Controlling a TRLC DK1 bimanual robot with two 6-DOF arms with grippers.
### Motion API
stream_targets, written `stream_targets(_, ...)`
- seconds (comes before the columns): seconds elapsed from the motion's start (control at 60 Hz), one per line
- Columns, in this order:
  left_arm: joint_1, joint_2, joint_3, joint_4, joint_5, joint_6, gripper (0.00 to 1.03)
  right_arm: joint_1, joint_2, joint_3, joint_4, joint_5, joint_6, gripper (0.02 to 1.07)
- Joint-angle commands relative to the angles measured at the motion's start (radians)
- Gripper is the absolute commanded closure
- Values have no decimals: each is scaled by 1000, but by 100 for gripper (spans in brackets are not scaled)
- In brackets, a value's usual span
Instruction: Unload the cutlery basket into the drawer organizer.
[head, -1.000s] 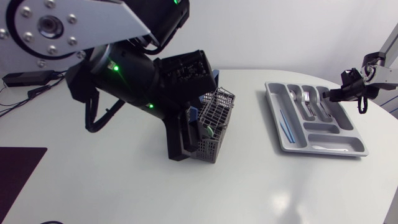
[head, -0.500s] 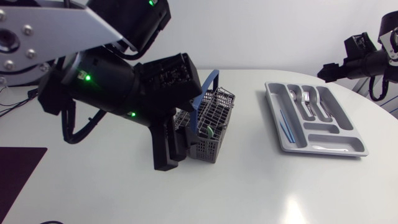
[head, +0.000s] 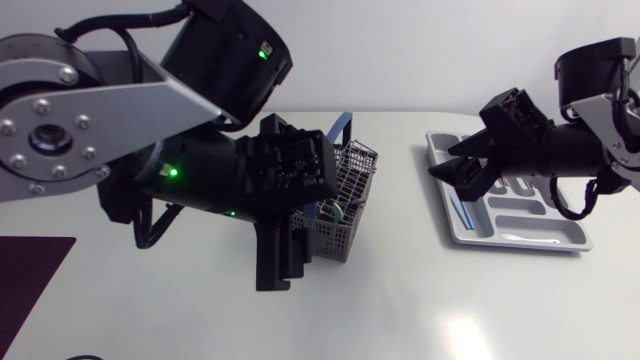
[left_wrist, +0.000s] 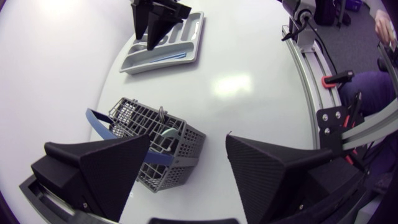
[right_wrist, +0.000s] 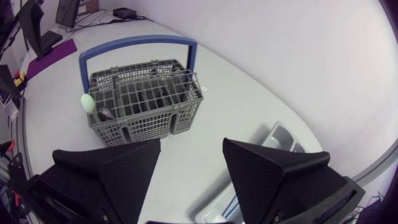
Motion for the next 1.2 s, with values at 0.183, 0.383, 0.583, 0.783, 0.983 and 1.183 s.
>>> stream_targets(0.183,-60,108,19,13,-110,254,5,96,-96,-114,-40,2,-32,34)
stream_targets(0.383,-83,191,57,15,-220,378,6,138,-146,-157,-59,5,-35,34)
stream_targets(0.583,-63,266,141,18,-246,473,6,165,-195,-200,-73,7,-34,34)
stream_targets(0.783,-49,342,215,-7,-288,528,13,168,-244,-242,-77,7,-34,34)
stream_targets(0.983,-43,402,255,-14,-320,571,29,168,-277,-260,-88,7,-35,31)
stream_targets(1.183,-35,439,269,-13,-351,601,51,168,-302,-274,-94,4,-35,31)
